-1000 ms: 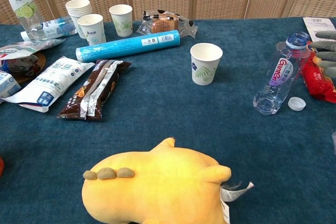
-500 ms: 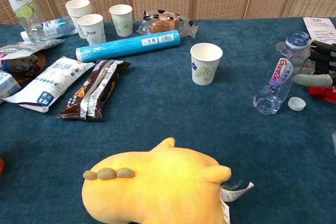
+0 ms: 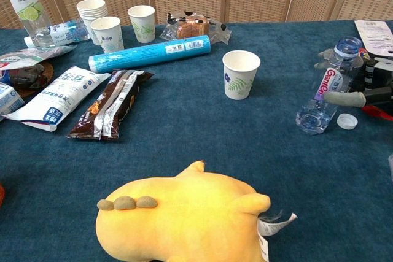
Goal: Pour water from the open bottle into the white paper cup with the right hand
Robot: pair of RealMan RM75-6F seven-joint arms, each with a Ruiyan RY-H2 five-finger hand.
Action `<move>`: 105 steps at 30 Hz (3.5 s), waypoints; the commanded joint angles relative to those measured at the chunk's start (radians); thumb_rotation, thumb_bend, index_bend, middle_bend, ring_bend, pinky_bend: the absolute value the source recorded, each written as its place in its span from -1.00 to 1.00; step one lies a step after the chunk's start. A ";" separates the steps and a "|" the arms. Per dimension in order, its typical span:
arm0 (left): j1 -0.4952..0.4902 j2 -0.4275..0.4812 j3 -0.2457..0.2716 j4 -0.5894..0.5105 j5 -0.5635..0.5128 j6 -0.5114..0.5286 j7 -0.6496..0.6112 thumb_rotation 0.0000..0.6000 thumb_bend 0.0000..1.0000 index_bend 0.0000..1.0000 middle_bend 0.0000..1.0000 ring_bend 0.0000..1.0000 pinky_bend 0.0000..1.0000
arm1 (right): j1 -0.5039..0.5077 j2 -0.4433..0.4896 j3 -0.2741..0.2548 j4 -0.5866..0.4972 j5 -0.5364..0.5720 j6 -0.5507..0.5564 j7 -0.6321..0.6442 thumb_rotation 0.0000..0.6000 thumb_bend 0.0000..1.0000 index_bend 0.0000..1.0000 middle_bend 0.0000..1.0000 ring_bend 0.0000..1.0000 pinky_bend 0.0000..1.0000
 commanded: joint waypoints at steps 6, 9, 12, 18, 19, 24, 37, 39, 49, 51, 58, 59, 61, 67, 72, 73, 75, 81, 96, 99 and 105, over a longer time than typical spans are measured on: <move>0.005 -0.005 0.000 0.029 -0.010 0.004 -0.033 0.17 -0.07 -0.68 -0.90 -1.00 -1.00 | 0.012 -0.028 0.012 -0.005 0.028 -0.023 -0.039 1.00 -0.48 -1.00 -1.00 -1.00 -1.00; 0.008 -0.006 0.000 0.042 -0.015 0.006 -0.047 0.17 -0.07 -0.68 -0.90 -1.00 -1.00 | 0.016 -0.043 0.026 0.004 0.049 -0.028 -0.057 1.00 -0.47 -1.00 -1.00 -1.00 -1.00; 0.012 -0.007 0.000 0.050 -0.019 0.010 -0.055 0.17 -0.07 -0.68 -0.90 -1.00 -1.00 | 0.017 -0.056 0.040 0.010 0.076 -0.035 -0.078 1.00 -0.47 -0.91 -0.92 -1.00 -1.00; 0.014 -0.011 0.001 0.059 -0.022 0.008 -0.065 0.16 -0.07 -0.68 -0.90 -1.00 -1.00 | 0.023 -0.081 0.060 0.014 0.109 -0.054 -0.108 1.00 -0.43 -0.01 0.08 -0.36 -0.34; 0.014 -0.012 0.001 0.059 -0.023 0.007 -0.065 0.16 -0.07 -0.68 -0.90 -1.00 -1.00 | 0.025 -0.081 0.059 0.011 0.105 -0.057 -0.109 1.00 -0.43 0.06 0.18 -0.25 -0.25; 0.010 -0.013 -0.002 0.059 -0.028 0.001 -0.060 0.16 -0.07 -0.68 -0.90 -1.00 -1.00 | 0.026 -0.087 0.056 0.015 0.099 -0.061 -0.124 1.00 -0.40 0.13 0.27 -0.17 -0.15; -0.005 -0.006 -0.016 0.040 -0.031 -0.011 -0.034 0.17 -0.07 -0.68 -0.89 -1.00 -1.00 | 0.034 -0.027 0.079 -0.050 0.105 -0.056 -0.249 1.00 -0.38 0.13 0.34 -0.07 -0.06; -0.006 -0.002 -0.017 0.036 -0.027 -0.009 -0.030 0.17 -0.07 -0.68 -0.89 -1.00 -1.00 | 0.040 -0.006 0.084 -0.074 0.110 -0.063 -0.279 1.00 -0.37 0.14 0.35 -0.06 -0.02; -0.011 0.011 -0.022 0.022 -0.010 0.000 -0.022 0.17 -0.07 -0.68 -0.87 -1.00 -1.00 | 0.105 0.112 0.132 -0.216 0.192 -0.147 -0.500 1.00 -0.36 0.14 0.37 0.00 0.01; -0.013 0.011 -0.020 0.020 -0.006 -0.003 -0.021 0.17 -0.07 -0.68 -0.87 -1.00 -1.00 | 0.124 0.130 0.142 -0.243 0.219 -0.169 -0.549 1.00 -0.35 0.15 0.38 0.01 0.02; -0.023 0.007 -0.019 0.022 0.000 -0.016 -0.026 0.18 -0.07 -0.68 -0.87 -1.00 -1.00 | 0.224 0.173 0.168 -0.312 0.399 -0.264 -0.788 1.00 -0.35 0.15 0.45 0.07 0.03; -0.025 0.007 -0.020 0.022 0.001 -0.017 -0.026 0.18 -0.07 -0.68 -0.87 -1.00 -1.00 | 0.238 0.176 0.170 -0.317 0.426 -0.272 -0.817 1.00 -0.35 0.15 0.45 0.07 0.04; -0.027 0.005 -0.020 0.025 0.001 -0.019 -0.027 0.17 -0.07 -0.68 -0.87 -1.00 -1.00 | 0.271 0.181 0.170 -0.326 0.490 -0.287 -0.884 1.00 -0.35 0.14 0.46 0.08 0.04; -0.030 -0.002 -0.021 0.036 -0.003 -0.022 -0.036 0.17 -0.07 -0.68 -0.87 -1.00 -1.00 | 0.359 0.180 0.160 -0.337 0.657 -0.295 -1.039 1.00 -0.36 0.14 0.45 0.08 0.05; -0.030 -0.013 -0.021 0.053 -0.009 -0.021 -0.048 0.17 -0.07 -0.67 -0.87 -1.00 -1.00 | 0.429 0.172 0.142 -0.323 0.771 -0.302 -1.137 1.00 -0.35 0.13 0.44 0.08 0.04; -0.030 -0.015 -0.021 0.058 -0.009 -0.021 -0.052 0.17 -0.07 -0.68 -0.88 -1.00 -1.00 | 0.448 0.171 0.138 -0.319 0.800 -0.303 -1.160 1.00 -0.36 0.13 0.44 0.08 0.04; -0.030 -0.018 -0.021 0.063 -0.008 -0.020 -0.058 0.17 -0.07 -0.68 -0.88 -1.00 -1.00 | 0.476 0.170 0.130 -0.314 0.843 -0.306 -1.194 1.00 -0.35 0.13 0.44 0.08 0.04; -0.029 -0.030 -0.019 0.083 -0.007 -0.014 -0.077 0.17 -0.07 -0.68 -0.88 -1.00 -1.00 | 0.564 0.166 0.095 -0.294 0.986 -0.310 -1.296 1.00 -0.36 0.13 0.44 0.08 0.04; -0.020 -0.037 -0.018 0.124 -0.016 0.002 -0.125 0.18 -0.07 -0.67 -0.88 -1.00 -1.00 | 0.758 0.127 -0.004 -0.195 1.318 -0.323 -1.495 1.00 -0.37 0.13 0.44 0.08 0.04; -0.017 -0.039 -0.017 0.132 -0.021 0.003 -0.133 0.17 -0.07 -0.68 -0.88 -1.00 -1.00 | 0.787 0.117 -0.029 -0.176 1.360 -0.321 -1.536 1.00 -0.37 0.13 0.44 0.08 0.04; -0.013 -0.044 -0.016 0.147 -0.024 0.007 -0.148 0.17 -0.07 -0.68 -0.88 -1.00 -1.00 | 0.839 0.097 -0.057 -0.149 1.451 -0.325 -1.600 1.00 -0.38 0.13 0.44 0.08 0.04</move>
